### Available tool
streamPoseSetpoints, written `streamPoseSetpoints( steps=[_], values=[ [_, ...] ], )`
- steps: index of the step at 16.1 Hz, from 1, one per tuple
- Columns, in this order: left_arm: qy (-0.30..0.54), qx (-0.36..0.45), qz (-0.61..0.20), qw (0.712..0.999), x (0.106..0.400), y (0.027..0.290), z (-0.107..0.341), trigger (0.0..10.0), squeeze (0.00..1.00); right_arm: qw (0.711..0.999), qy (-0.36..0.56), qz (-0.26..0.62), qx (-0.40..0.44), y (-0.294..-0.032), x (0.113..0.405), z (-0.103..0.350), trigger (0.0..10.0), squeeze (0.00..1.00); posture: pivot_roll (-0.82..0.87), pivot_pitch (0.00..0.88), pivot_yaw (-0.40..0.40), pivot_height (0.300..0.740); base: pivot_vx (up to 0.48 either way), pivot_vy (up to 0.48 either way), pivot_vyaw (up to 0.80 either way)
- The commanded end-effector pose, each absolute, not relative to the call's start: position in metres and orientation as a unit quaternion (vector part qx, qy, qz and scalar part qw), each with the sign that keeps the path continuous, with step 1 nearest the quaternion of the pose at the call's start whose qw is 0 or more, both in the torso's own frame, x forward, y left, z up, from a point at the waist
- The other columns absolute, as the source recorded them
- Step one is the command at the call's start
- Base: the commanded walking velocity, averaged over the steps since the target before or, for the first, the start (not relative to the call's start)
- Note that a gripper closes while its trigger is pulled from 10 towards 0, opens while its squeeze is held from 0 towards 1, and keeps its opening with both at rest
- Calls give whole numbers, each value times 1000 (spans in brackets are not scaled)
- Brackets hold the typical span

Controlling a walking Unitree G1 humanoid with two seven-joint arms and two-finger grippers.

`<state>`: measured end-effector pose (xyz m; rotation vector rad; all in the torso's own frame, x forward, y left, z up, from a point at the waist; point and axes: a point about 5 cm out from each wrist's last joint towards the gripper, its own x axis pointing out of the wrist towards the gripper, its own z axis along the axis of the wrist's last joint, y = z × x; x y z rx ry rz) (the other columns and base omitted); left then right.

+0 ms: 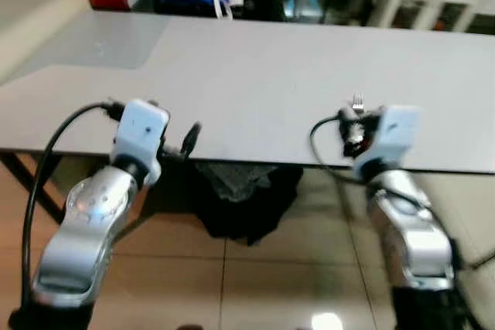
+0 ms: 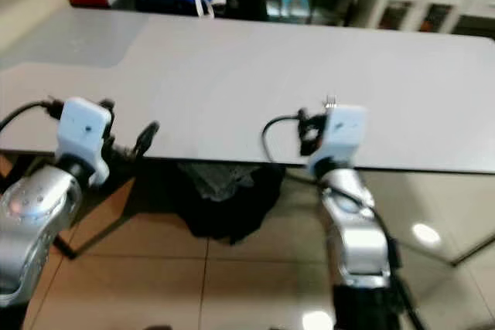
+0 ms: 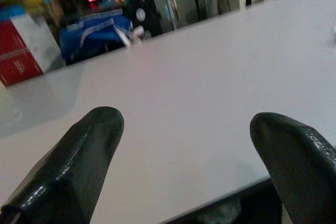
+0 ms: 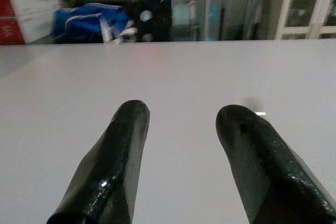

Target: Setting the table

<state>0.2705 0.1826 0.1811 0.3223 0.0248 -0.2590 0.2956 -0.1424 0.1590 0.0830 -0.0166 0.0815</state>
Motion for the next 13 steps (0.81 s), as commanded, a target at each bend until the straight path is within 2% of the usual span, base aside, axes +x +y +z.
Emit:
streamPoseSetpoints(
  steps=[1, 3, 9, 13],
  values=[
    [9, 160, -135, 978, 270, 178, 184, 10000, 0, 998, -6, 39, 38, -148, 296, 161, 10000, 0, 66, 31, -29, 740, 0, 480, -800],
    [12, 165, -131, 977, 271, 179, 182, 10000, 0, 998, 3, 44, 50, -146, 298, 157, 10000, 0, 65, 15, -29, 740, 0, 480, -800],
    [12, 159, -122, 980, 273, 180, 183, 10000, 0, 994, 25, 89, 52, -130, 299, 151, 10000, 0, 73, 8, -32, 740, 0, 480, 0],
    [13, 156, -121, 980, 268, 174, 180, 10000, 0, 994, 18, 83, 72, -135, 298, 151, 10000, 0, 82, 10, -43, 740, 0, 480, 0]
  ],
)
